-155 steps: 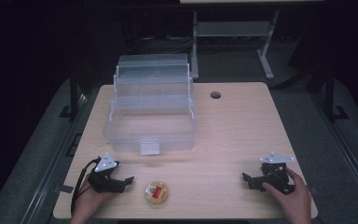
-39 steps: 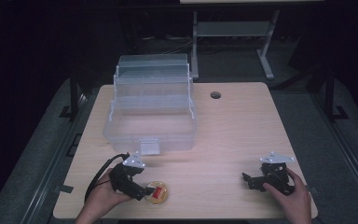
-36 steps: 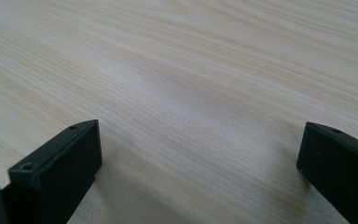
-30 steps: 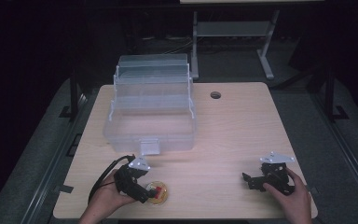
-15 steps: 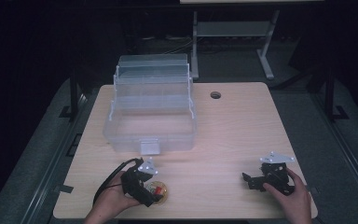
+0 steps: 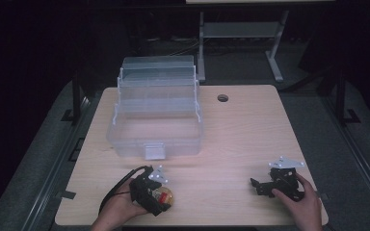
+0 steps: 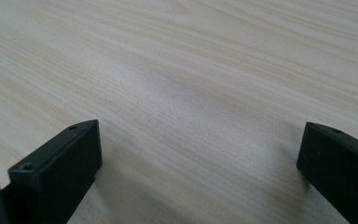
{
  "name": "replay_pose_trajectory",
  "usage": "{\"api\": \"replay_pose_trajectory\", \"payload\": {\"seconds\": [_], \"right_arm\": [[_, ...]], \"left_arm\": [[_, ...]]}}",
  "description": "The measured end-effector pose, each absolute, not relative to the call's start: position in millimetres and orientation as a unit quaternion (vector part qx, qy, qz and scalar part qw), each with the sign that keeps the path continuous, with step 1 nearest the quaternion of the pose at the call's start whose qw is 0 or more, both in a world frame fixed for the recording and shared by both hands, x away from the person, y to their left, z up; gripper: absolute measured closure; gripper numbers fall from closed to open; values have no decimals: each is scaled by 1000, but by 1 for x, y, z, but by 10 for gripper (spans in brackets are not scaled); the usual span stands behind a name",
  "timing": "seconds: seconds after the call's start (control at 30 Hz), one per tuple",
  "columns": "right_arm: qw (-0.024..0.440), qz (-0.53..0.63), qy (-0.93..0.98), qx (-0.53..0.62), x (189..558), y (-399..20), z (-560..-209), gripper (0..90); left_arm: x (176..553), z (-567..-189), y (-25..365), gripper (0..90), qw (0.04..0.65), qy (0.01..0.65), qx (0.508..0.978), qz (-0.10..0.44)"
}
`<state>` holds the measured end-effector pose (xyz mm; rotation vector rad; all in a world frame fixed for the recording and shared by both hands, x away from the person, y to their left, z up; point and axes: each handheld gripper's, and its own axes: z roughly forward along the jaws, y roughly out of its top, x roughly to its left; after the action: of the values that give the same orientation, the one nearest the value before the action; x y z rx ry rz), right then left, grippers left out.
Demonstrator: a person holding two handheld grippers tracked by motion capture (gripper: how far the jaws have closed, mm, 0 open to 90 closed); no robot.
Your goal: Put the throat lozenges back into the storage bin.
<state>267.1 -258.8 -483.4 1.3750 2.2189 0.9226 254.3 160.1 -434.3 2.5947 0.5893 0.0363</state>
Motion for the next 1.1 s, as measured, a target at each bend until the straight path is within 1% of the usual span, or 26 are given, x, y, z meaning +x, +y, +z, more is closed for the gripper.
{"api": "replay_pose_trajectory", "payload": {"seconds": [0.83, 1.0, 1.07, 1.1], "right_arm": [[185, 327, 788, 488, 267, -259, -483, 0], [185, 327, 788, 488, 267, -259, -483, 0], [186, 327, 788, 488, 267, -259, -483, 0], [186, 327, 788, 488, 267, -259, -483, 0]], "left_arm": [[252, -446, 153, 146, 209, 203, 956, 18], [250, -447, 151, 153, 203, 196, 959, 23], [249, -447, 152, 185, 203, 194, 959, 29], [249, -447, 152, 185, 204, 193, 959, 29]]}}
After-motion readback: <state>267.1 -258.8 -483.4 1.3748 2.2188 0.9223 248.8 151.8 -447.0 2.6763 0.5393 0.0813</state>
